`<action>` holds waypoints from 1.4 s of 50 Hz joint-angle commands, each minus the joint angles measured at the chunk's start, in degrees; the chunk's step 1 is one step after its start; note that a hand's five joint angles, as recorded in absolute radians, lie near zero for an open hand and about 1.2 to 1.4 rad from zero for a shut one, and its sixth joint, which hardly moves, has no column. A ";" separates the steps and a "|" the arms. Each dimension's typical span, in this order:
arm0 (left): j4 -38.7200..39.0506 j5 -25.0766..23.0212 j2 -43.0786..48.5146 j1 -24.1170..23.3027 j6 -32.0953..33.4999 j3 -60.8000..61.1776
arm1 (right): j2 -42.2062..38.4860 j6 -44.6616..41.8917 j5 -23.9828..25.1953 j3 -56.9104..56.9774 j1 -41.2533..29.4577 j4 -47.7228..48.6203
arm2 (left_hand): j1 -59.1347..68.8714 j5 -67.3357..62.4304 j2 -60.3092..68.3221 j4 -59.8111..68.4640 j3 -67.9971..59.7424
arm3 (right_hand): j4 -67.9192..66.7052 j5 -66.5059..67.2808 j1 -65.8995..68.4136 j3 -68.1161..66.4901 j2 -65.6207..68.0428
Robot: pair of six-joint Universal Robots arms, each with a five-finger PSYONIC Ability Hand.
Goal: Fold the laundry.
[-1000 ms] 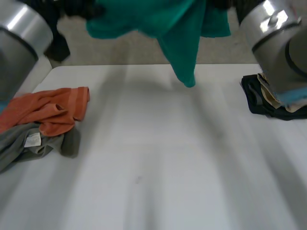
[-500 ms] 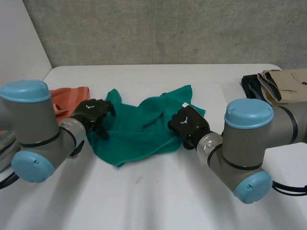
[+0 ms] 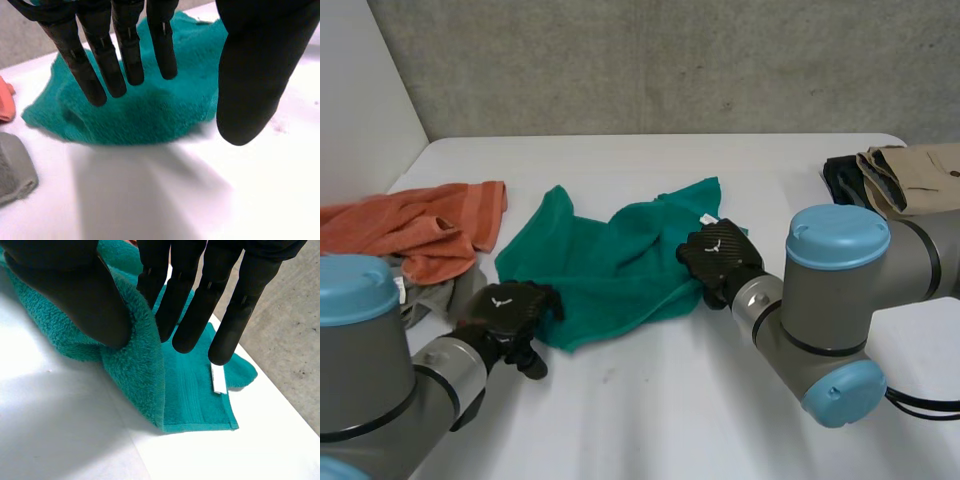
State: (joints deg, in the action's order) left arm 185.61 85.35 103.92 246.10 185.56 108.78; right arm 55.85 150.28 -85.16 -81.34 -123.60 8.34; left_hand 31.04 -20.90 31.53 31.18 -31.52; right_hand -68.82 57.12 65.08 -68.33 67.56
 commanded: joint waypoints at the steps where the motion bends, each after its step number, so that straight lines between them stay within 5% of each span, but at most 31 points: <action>1: 0.28 -0.45 8.31 -0.18 0.24 -6.82 | 0.48 -0.16 0.08 -1.01 -0.32 0.18 | -2.65 2.52 -3.15 -2.80 3.14 | -11.18 12.88 14.92 -11.67 12.44; 14: 0.19 0.87 19.04 -2.21 3.05 -18.25 | 1.45 -0.08 0.26 -1.81 -0.06 0.36 | 14.98 -15.11 14.48 14.83 -14.49 | -11.18 12.88 14.92 -11.67 12.44; 19: 0.54 2.27 20.27 -1.94 4.90 -19.84 | 1.45 -0.16 0.08 -1.54 0.20 0.45 | 48.94 -49.08 48.45 48.80 -48.46 | -11.18 12.88 14.92 -11.67 12.44; 26: 0.55 5.09 6.67 -2.64 0.43 -16.59 | 4.43 -0.69 -0.62 -0.40 1.70 -1.04 | 48.96 -49.10 48.47 48.82 -48.48 | -11.18 12.88 14.92 -11.67 12.44; 35: -7.60 -0.97 -16.71 -1.86 -6.09 -19.56 | 19.97 -3.33 0.87 4.42 3.37 -7.46 | 48.96 -49.10 48.47 48.82 -48.48 | -11.18 12.88 14.92 -11.67 12.44; 42: -19.48 -2.38 -17.61 1.31 -2.93 -26.69 | 25.36 -3.94 4.29 9.26 4.16 -12.99 | 48.96 -49.10 48.47 48.82 -48.48 | -11.18 12.88 14.92 -11.67 12.44; 50: -26.17 -2.65 -6.20 2.19 -0.55 -28.80 | 17.81 -7.98 5.88 12.78 4.69 -24.68 | 48.96 -49.10 48.47 48.82 -48.48 | -11.18 12.88 14.92 -11.67 12.44; 60: -13.71 -1.24 14.55 1.66 -0.03 -36.88 | 0.32 -7.03 2.63 20.77 4.33 -15.83 | 48.96 -49.10 48.47 48.82 -48.48 | -11.18 12.88 14.92 -11.67 12.44; 65: -0.11 -0.63 14.39 2.45 -0.37 -46.36 | -4.17 -1.41 -0.70 29.55 4.95 1.28 | 48.96 -49.10 48.47 48.82 -48.48 | -11.18 12.88 14.92 -11.67 12.44; 70: 15.03 0.69 8.06 3.16 -1.78 -48.75 | 1.35 2.38 -1.85 29.49 5.74 19.15 | 48.96 -49.10 48.47 48.82 -48.48 | -11.18 12.88 14.92 -11.67 12.44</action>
State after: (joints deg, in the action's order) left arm 186.87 84.91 118.30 248.57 185.15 62.72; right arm 52.19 148.79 -85.88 -52.59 -118.57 10.35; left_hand 66.21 -55.89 68.58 68.71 -68.23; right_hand -68.84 57.13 65.08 -68.33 67.56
